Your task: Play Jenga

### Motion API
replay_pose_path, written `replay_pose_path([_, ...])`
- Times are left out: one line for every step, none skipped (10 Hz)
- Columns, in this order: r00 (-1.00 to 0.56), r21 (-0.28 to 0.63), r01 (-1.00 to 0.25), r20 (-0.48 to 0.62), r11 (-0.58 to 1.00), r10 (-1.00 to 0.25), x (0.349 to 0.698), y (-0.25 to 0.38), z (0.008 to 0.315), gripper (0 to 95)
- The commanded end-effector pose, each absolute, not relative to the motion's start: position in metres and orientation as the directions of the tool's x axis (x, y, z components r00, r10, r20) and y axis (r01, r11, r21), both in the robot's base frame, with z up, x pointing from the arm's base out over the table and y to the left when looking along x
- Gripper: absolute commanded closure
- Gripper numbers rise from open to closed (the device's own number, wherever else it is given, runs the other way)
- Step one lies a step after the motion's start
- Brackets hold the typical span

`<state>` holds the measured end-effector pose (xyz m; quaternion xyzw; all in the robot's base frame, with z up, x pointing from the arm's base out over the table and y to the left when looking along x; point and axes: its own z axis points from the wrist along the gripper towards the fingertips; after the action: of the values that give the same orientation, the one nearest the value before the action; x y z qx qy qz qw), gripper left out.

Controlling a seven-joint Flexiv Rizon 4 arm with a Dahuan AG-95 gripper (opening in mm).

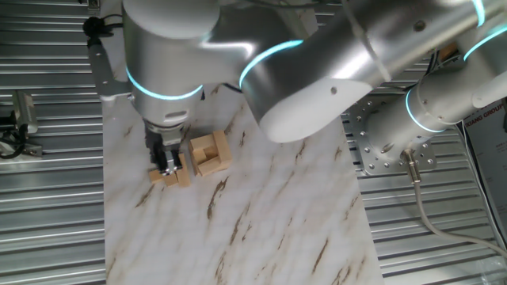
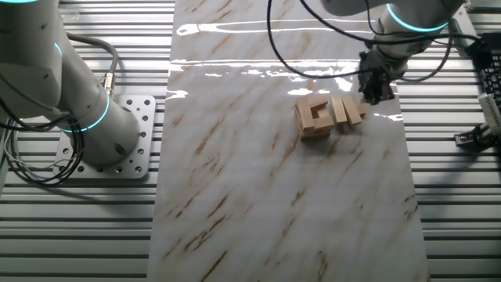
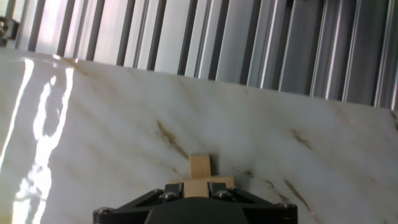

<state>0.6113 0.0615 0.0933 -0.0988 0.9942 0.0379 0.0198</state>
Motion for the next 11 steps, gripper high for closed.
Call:
replay_pose_path([-0.978, 0.067, -0.202, -0.064, 0.977, -0.198, 0.608, 0.0609, 0.0912, 76.0])
replay_pose_path([-0.981, 0.072, -0.192, -0.056, 0.979, -0.188, 0.6071, 0.0605, 0.0908, 76.0])
replay_pose_path([-0.982, 0.081, -0.187, -0.058, 0.979, -0.182, 0.6071, 0.0606, 0.091, 76.0])
replay_pose_path([-0.981, 0.082, -0.189, -0.055, 0.979, -0.185, 0.6069, 0.0605, 0.0921, 76.0])
replay_pose_path([-0.982, 0.08, -0.188, -0.048, 0.979, -0.184, 0.6066, 0.0607, 0.0931, 76.0])
replay_pose_path([-0.982, 0.077, -0.189, -0.043, 0.979, -0.186, 0.6065, 0.0607, 0.0933, 76.0])
replay_pose_path([-0.982, 0.077, -0.187, -0.045, 0.979, -0.184, 0.6065, 0.0608, 0.0932, 76.0])
replay_pose_path([-0.981, 0.085, -0.192, -0.05, 0.978, -0.188, 0.6062, 0.061, 0.0946, 76.0])
replay_pose_path([-0.982, 0.085, -0.187, -0.05, 0.979, -0.184, 0.6061, 0.0612, 0.0956, 76.0])
replay_pose_path([-0.983, 0.085, -0.182, -0.047, 0.98, -0.179, 0.6059, 0.0613, 0.096, 76.0])
replay_pose_path([-0.984, 0.085, -0.174, -0.043, 0.981, -0.171, 0.6058, 0.0614, 0.0965, 76.0])
